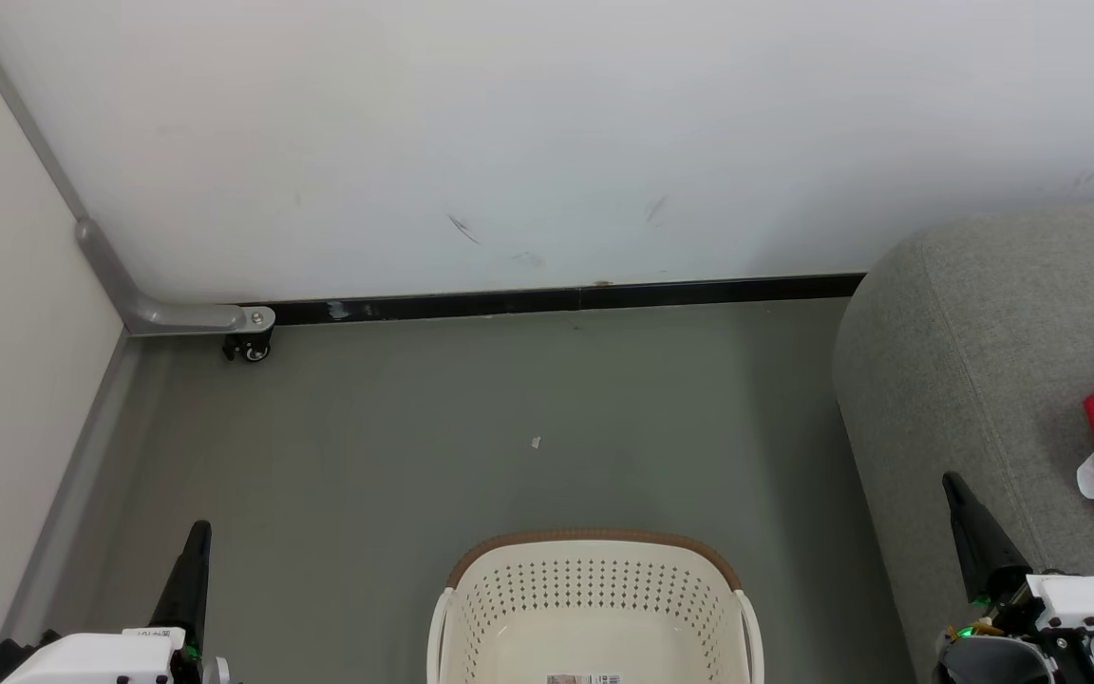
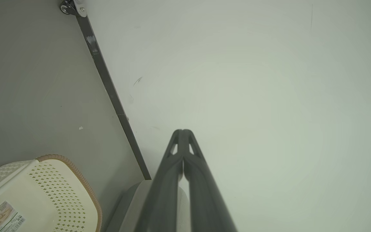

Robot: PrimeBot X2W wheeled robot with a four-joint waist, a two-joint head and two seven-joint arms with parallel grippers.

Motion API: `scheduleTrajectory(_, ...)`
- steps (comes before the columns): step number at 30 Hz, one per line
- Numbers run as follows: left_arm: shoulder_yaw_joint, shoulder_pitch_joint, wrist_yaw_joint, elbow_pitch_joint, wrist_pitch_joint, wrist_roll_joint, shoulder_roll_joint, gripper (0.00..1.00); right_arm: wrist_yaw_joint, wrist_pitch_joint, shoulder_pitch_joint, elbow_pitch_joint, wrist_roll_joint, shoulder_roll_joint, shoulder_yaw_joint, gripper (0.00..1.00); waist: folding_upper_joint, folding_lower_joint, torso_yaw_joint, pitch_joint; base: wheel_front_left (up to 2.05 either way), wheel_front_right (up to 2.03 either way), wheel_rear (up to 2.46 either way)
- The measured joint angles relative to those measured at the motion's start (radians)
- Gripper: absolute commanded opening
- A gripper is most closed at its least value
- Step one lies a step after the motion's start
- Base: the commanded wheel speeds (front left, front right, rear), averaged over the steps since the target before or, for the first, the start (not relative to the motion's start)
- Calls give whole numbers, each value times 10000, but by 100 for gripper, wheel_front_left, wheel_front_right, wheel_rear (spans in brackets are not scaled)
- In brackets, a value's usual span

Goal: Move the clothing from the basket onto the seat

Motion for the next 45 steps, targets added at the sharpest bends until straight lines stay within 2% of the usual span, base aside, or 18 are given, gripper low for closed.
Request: scheduleTrajectory(45, -2, 0, 0, -79, -2, -27, 0, 0, 0, 31, -14, 19, -10, 33, -75, 0, 0, -1, -1, 3, 0, 0, 0)
